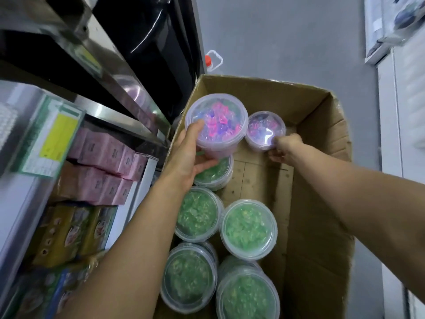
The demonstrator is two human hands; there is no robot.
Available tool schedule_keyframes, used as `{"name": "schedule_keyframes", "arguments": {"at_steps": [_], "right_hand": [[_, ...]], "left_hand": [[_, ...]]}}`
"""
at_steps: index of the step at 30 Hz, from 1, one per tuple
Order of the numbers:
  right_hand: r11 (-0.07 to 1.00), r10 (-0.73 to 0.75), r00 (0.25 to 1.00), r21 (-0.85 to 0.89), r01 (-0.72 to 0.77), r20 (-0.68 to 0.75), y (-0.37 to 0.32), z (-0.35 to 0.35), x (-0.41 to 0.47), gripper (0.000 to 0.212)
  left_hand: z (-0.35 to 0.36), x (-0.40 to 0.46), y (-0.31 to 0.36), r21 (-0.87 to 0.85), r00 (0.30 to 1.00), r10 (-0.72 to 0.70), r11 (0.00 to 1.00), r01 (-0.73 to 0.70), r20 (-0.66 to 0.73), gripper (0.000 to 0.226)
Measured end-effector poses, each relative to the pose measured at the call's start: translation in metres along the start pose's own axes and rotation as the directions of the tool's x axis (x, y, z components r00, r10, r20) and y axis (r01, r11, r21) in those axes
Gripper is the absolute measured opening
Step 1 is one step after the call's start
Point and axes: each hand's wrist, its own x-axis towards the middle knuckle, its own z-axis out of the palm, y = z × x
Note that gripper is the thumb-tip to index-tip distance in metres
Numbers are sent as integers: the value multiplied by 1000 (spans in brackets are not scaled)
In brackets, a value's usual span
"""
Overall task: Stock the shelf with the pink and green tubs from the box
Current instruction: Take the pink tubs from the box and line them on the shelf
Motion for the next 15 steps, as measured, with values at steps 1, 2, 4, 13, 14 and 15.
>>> {"name": "schedule_keyframes", "arguments": {"at_steps": [1, 2, 4, 13, 14, 15], "right_hand": [[1000, -15, 1000, -8, 14, -26, 0, 0, -1, 43], [999, -44, 998, -18, 44, -43, 0, -2, -3, 48], [994, -106, 993, -28, 104, -55, 0, -5, -11, 51], [978, -203, 979, -38, 203, 0, -9, -50, -112, 17], [975, -219, 976, -42, 219, 20, -9, -54, -129, 18], [970, -237, 970, -52, 239, 44, -9, -59, -147, 17]], "left_hand": [[0, -1, 0, -1, 1000, -2, 1000, 2, -8, 40], [0, -3, 0, -5, 1000, -7, 1000, 7, -20, 41], [-1, -11, 1, -30, 999, -30, 999, 28, -42, 43], [-7, -106, -2, -225, 989, -115, 970, 92, -90, 21], [-9, -122, -4, -246, 988, -120, 965, 94, -94, 22], [-10, -137, -7, -264, 988, -121, 960, 92, -99, 24]]}}
